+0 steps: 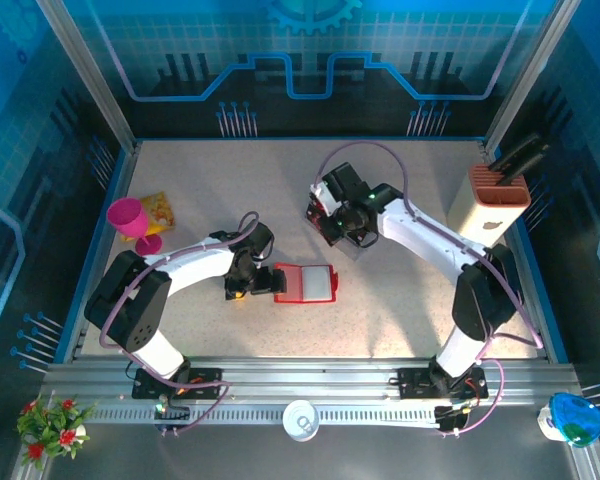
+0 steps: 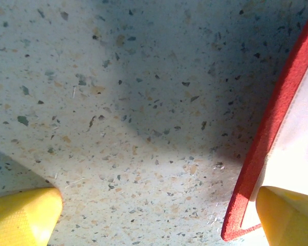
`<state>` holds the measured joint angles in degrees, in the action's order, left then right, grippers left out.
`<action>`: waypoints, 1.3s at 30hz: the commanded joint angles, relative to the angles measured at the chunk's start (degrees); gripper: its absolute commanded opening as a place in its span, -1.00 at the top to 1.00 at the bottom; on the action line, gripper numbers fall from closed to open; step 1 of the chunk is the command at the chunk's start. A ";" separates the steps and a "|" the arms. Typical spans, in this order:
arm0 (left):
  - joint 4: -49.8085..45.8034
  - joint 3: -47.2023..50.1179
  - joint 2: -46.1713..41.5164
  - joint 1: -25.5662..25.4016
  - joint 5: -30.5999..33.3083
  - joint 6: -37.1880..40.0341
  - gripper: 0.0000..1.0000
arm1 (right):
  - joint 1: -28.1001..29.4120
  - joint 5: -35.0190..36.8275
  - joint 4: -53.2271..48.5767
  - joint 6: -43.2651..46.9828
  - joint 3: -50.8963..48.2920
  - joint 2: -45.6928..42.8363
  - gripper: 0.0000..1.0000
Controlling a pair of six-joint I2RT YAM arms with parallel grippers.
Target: Put the credit cards into the card holder
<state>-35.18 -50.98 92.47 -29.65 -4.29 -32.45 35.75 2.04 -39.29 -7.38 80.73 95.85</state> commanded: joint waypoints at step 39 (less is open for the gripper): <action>7.06 -1.21 2.87 1.40 -0.63 5.21 -0.98 | 5.03 -11.81 20.59 -29.19 -17.00 3.16 1.00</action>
<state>-29.06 -53.67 93.84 -28.34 -4.73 -28.34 42.50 -8.84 -20.36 -34.54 65.87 102.94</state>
